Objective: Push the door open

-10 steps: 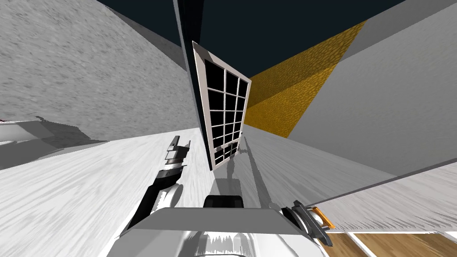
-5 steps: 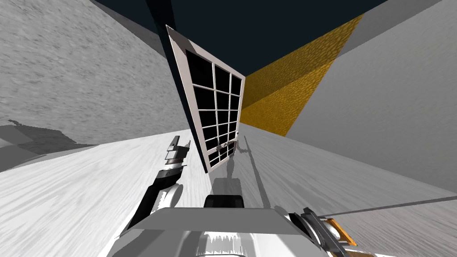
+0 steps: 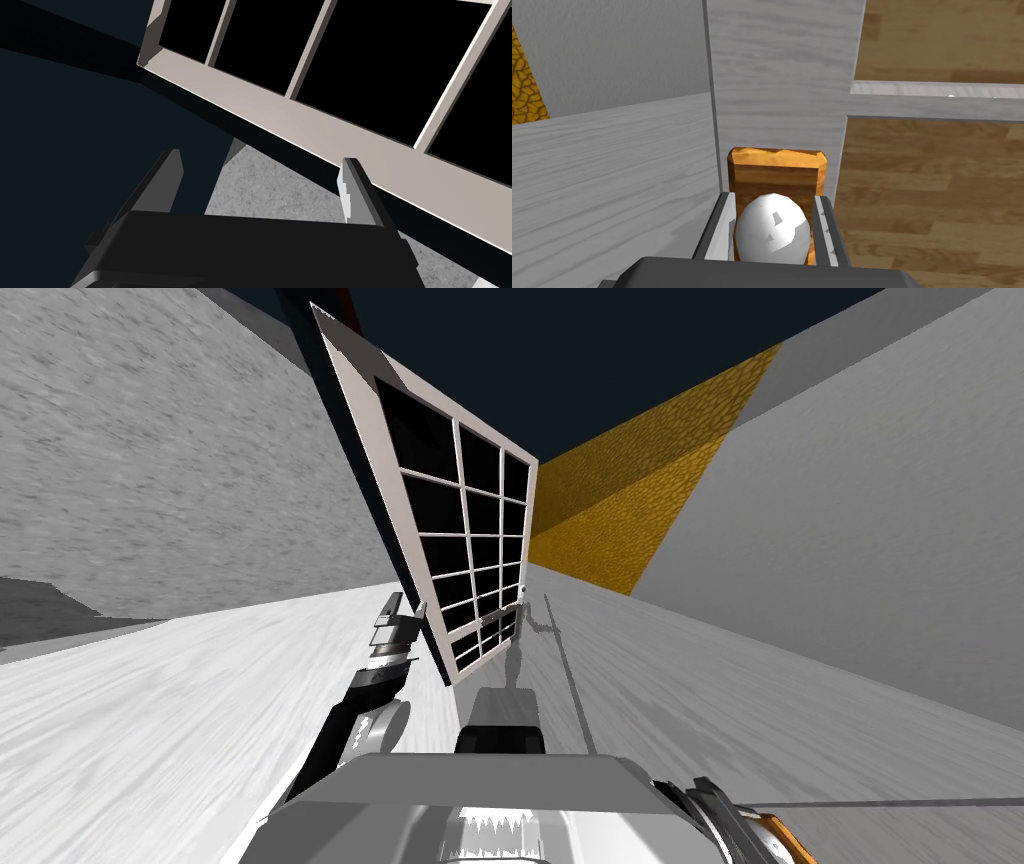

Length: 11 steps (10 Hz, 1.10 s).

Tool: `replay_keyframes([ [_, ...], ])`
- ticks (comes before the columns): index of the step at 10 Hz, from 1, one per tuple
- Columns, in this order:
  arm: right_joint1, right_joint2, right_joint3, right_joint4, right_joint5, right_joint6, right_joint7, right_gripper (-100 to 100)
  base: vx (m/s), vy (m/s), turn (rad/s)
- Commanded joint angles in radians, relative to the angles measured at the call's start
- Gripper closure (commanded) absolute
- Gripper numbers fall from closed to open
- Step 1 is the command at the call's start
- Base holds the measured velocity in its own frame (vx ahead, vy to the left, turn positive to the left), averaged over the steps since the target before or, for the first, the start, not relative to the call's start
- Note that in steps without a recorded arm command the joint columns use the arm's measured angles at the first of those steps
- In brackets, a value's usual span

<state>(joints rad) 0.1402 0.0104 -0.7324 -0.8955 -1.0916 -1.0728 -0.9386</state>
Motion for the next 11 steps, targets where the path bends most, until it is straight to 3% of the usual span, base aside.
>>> replay_keyframes([
  [1, 0.0, 0.0, 0.0, 0.0, 0.0, 0.0, 0.0, 100, 0.032, -0.049, -0.017],
  [2, 0.007, -0.024, -0.019, 0.0, -0.018, -0.005, 0.004, 100, 0.05, -0.092, -0.047],
  [6, 0.016, -0.043, -0.05, 0.002, -0.052, -0.011, 0.01, 100, 0.063, -0.182, -0.045],
  [9, 0.024, -0.035, -0.079, 0.004, -0.082, -0.017, 0.016, 100, 0.081, -0.202, -0.054],
  [11, 0.03, -0.013, -0.1, 0.006, -0.103, -0.021, 0.021, 100, 0.086, -0.191, -0.055],
])
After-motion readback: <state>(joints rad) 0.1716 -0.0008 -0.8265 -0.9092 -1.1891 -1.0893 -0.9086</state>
